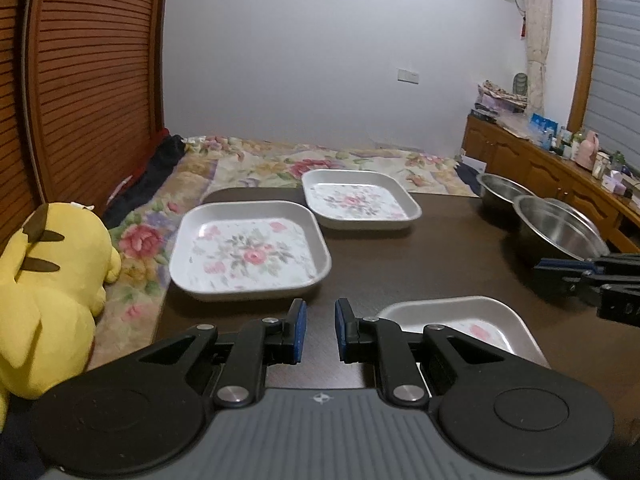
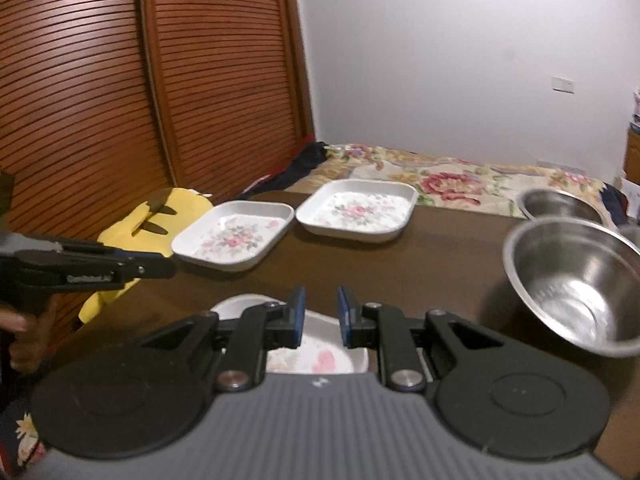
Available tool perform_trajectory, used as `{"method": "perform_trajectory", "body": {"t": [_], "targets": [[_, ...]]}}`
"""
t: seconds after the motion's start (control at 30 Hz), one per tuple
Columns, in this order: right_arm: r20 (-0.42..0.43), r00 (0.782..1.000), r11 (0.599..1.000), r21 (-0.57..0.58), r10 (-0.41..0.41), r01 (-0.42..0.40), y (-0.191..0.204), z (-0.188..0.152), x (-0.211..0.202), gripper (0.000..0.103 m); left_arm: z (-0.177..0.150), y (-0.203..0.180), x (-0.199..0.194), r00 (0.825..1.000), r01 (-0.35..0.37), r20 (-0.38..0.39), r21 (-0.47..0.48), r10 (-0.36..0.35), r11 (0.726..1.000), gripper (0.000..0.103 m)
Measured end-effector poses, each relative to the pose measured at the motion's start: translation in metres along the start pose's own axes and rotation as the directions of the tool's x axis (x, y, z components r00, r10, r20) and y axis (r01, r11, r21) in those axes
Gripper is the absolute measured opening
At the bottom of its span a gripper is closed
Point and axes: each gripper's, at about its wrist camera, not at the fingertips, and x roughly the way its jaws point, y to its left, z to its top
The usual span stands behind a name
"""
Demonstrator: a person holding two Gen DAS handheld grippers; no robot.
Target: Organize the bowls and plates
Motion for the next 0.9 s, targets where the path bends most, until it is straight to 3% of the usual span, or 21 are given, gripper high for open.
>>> {"method": "perform_trajectory", "body": {"t": [0.43, 0.47, 0.53, 0.57, 0.9], "targets": [[-0.083, 0.988, 0.989, -0.067, 0.127, -0.132, 0.022, 0.052, 0.067, 0.025, 0.035, 0.05, 0.036, 0.998, -0.063, -0.005, -0.04, 0.062, 0.997, 0.029], [-0.091, 0.987, 0.988, -0.071, 0.131, -0.138, 0.023, 0.055, 0.073, 0.027, 0.037, 0.054, 0.039, 0.998, -0.067, -0.006, -0.04, 0.067, 0.997, 0.031], [-0.101, 0.986, 0.987, -0.074, 0.132, -0.14, 0.025, 0.061, 0.085, 0.047, 0.041, 0.063, 0.047, 0.997, -0.079, -0.008, -0.043, 0.078, 0.996, 0.033], [-0.104, 0.986, 0.988, -0.074, 0.129, -0.137, 0.025, 0.064, 0.091, 0.051, 0.043, 0.068, 0.052, 0.996, -0.084, -0.009, -0.045, 0.084, 0.995, 0.035], [-0.198, 0.969, 0.981, -0.099, 0.145, -0.167, 0.037, 0.068, 0.146, 0.051, 0.044, 0.109, 0.083, 0.994, -0.111, -0.038, -0.109, 0.107, 0.988, 0.036]]}}
